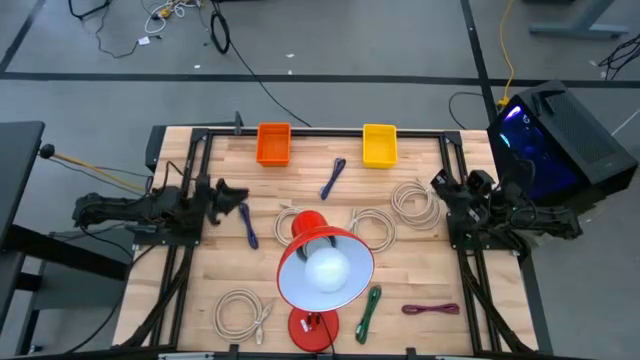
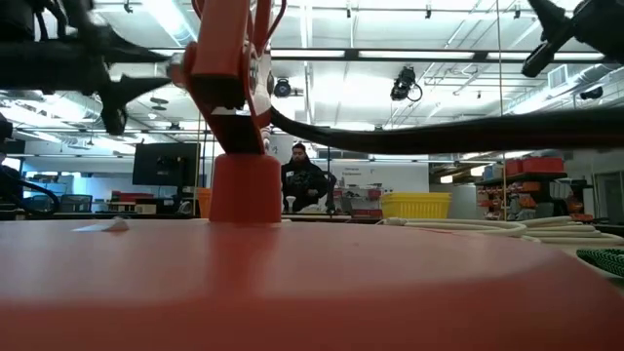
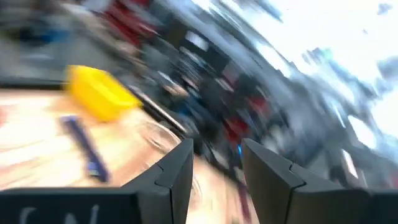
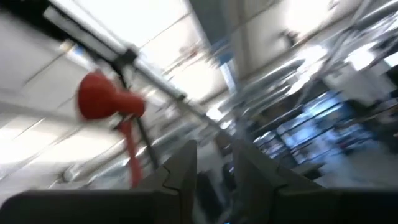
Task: Pick & Place USB Port
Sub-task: Put the blue USB cable into the yellow bin
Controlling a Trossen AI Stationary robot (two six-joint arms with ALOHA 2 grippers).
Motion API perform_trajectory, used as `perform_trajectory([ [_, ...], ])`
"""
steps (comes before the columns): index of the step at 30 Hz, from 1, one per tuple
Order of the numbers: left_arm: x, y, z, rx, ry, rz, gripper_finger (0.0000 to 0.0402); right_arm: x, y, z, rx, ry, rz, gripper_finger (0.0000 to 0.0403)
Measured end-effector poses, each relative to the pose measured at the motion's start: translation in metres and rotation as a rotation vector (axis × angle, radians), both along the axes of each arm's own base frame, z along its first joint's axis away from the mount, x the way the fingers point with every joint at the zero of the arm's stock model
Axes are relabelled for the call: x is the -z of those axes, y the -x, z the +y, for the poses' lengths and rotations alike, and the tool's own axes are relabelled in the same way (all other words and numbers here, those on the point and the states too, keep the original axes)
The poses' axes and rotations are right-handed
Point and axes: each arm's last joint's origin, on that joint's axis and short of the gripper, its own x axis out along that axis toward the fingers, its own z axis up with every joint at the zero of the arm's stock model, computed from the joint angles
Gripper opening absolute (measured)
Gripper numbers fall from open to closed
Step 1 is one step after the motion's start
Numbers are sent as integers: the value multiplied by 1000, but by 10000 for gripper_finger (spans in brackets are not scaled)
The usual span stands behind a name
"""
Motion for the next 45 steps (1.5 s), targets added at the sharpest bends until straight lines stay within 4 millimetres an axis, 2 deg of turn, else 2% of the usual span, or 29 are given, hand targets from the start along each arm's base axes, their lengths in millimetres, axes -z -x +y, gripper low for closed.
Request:
perform_trajectory([
  [3,0,2,5,-149,174,-69,142,-2,2,-3,77,-59,-25,105],
  [8,1,5,8,-290,230,-101,142,-3,3,-5,139,-108,-46,105],
  [22,1,5,9,-318,236,-103,142,2,5,-16,531,-276,6,105],
  [28,1,5,9,-310,232,-95,142,-8,17,-19,683,-317,-97,105],
  [31,1,5,9,-326,236,-100,142,-10,20,-18,667,-341,-144,105],
  [33,1,5,9,-326,236,-100,142,-15,23,-17,556,-357,-234,105],
  [34,1,5,9,-326,236,-100,142,-22,26,-15,476,-329,-290,105],
  [36,1,5,9,-326,236,-100,142,-51,33,-11,387,-215,-350,105],
  [38,1,5,10,-332,236,-103,142,-87,32,-10,416,-128,-271,105],
  [39,1,5,10,-336,237,-105,142,-107,23,-10,443,-85,-158,105],
  [41,0,6,11,-345,241,-114,142,-138,-4,-12,474,-7,143,105],
  [42,0,6,12,-348,244,-125,142,-150,-25,-13,484,33,314,105],
  [45,-2,6,13,-347,245,-148,142,-169,-87,-18,522,194,698,107],
])
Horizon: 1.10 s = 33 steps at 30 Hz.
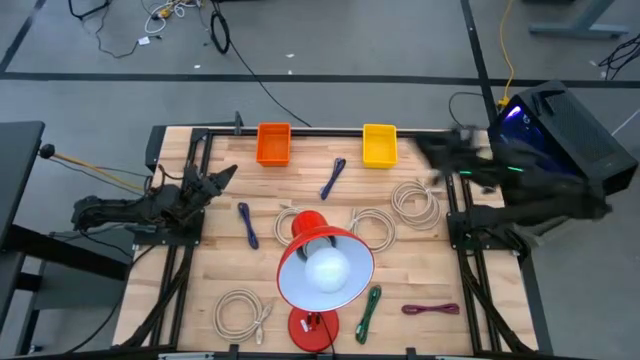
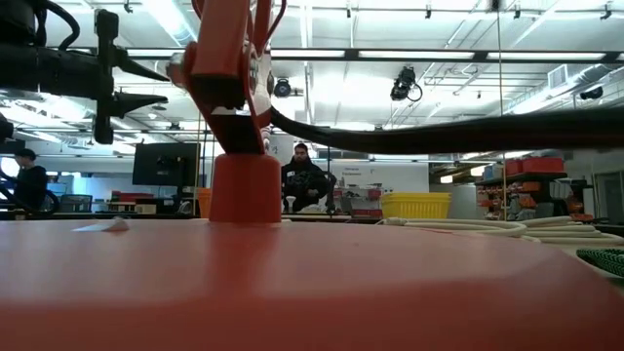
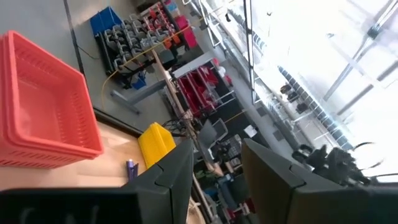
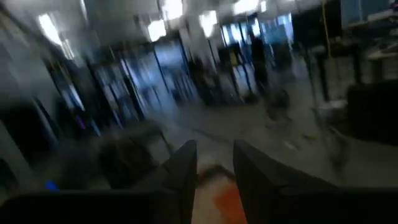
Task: Pick & Place USB Port
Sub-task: Put the blue USB cable into the yellow bin
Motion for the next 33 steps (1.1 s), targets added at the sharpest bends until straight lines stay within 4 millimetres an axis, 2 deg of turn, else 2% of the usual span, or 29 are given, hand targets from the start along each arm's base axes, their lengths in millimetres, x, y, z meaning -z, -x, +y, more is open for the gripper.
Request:
perform_trajectory([
  [2,-1,0,0,16,-6,-15,142,-10,-35,-9,21,85,195,112],
  [4,-2,0,0,39,-12,-19,142,-19,-66,-22,51,114,314,118],
  [6,-3,-1,-1,65,-18,-26,142,-14,-96,-37,20,88,437,125],
  [10,-3,-2,-2,111,-33,-22,142,28,-147,-63,-107,74,761,139],
  [12,-3,-2,-2,134,-54,-9,142,54,-165,-67,-154,93,931,145],
  [14,-3,-2,-3,145,-61,-5,142,83,-178,-71,-203,39,1047,152],
  [17,-3,-2,-3,145,-61,-5,142,109,-194,-77,-275,-103,1043,165],
  [21,-3,-2,-3,144,-60,-6,142,133,-217,-88,-291,-270,929,182],
  [25,-3,-2,-2,137,-58,-3,142,147,-237,-97,-297,-429,771,194],
  [33,-2,-3,-3,168,-62,-1,142,195,-245,-116,-115,-707,789,204],
])
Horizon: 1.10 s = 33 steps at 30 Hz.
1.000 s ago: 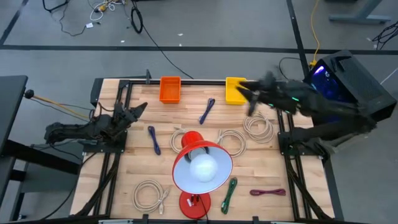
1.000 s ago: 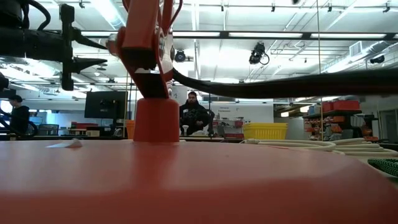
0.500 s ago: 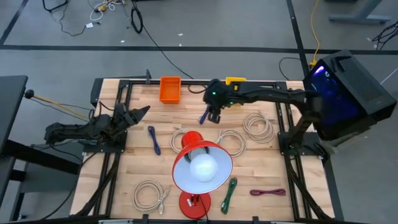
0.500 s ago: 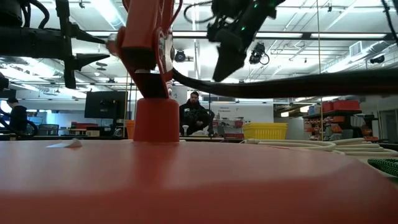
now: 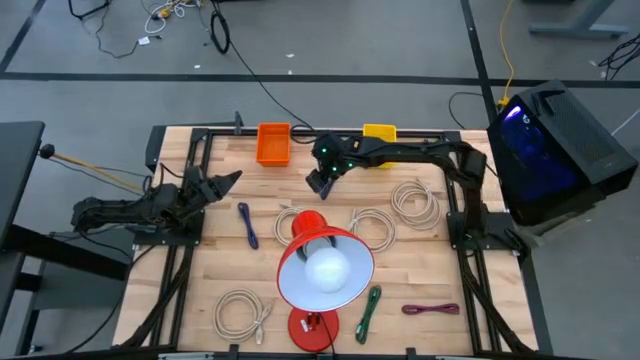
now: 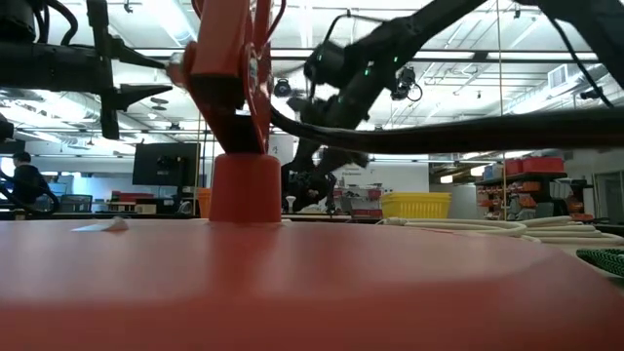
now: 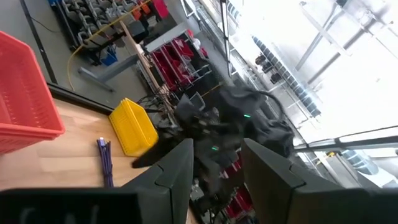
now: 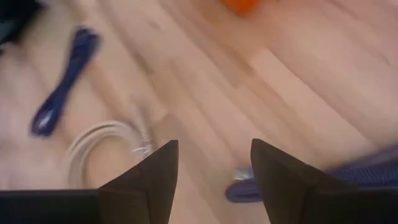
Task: Pick & Place USB Port
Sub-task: Put the blue USB cable into the yellow bin
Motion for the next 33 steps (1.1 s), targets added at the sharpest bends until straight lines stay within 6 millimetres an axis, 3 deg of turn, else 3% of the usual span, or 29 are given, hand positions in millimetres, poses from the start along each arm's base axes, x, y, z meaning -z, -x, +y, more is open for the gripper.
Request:
perform_trajectory([
  [5,0,-1,-1,59,-13,3,142,11,-4,-10,253,-54,-19,202],
  [12,0,-2,-4,153,-34,2,142,10,-1,-15,375,-88,-15,201],
  [17,0,-3,-6,217,-43,-1,142,37,13,-11,471,-117,63,201],
  [22,0,-3,-7,244,-49,1,142,59,22,-5,495,-219,17,201],
  [33,1,-3,-6,236,-51,17,142,63,25,4,467,-232,56,201],
])
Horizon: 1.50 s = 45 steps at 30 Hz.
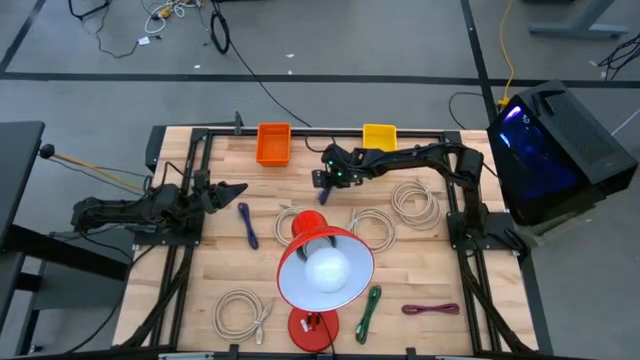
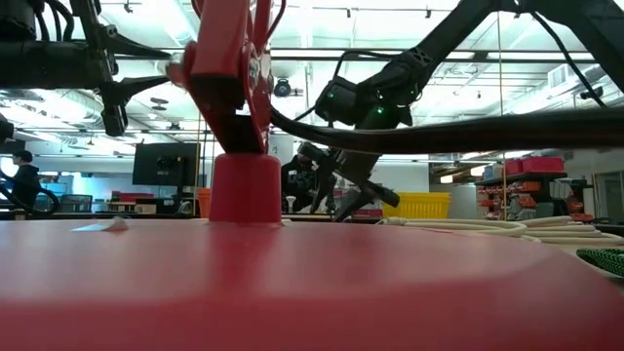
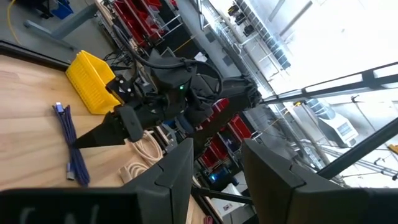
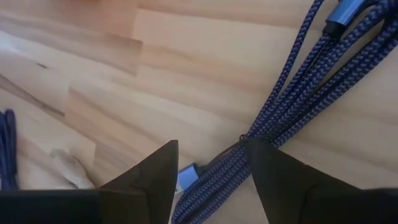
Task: Pick & Place USB Port
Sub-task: Put the blue USB cable into the yellow bin
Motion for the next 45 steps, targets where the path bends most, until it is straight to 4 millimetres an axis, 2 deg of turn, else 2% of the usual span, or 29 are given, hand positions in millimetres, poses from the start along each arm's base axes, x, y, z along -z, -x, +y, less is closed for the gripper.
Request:
perform_trajectory([
  [10,1,0,0,-11,2,14,142,-32,13,-8,-20,66,-19,201],
  [21,2,0,1,-28,4,20,142,-24,25,-2,-32,47,138,201],
  [27,2,0,1,-28,4,23,142,-27,17,3,-11,76,81,201],
  [36,3,0,1,-23,4,28,142,-25,17,8,2,68,89,201],
  [45,3,0,1,-21,3,30,142,-3,22,21,42,31,44,201],
])
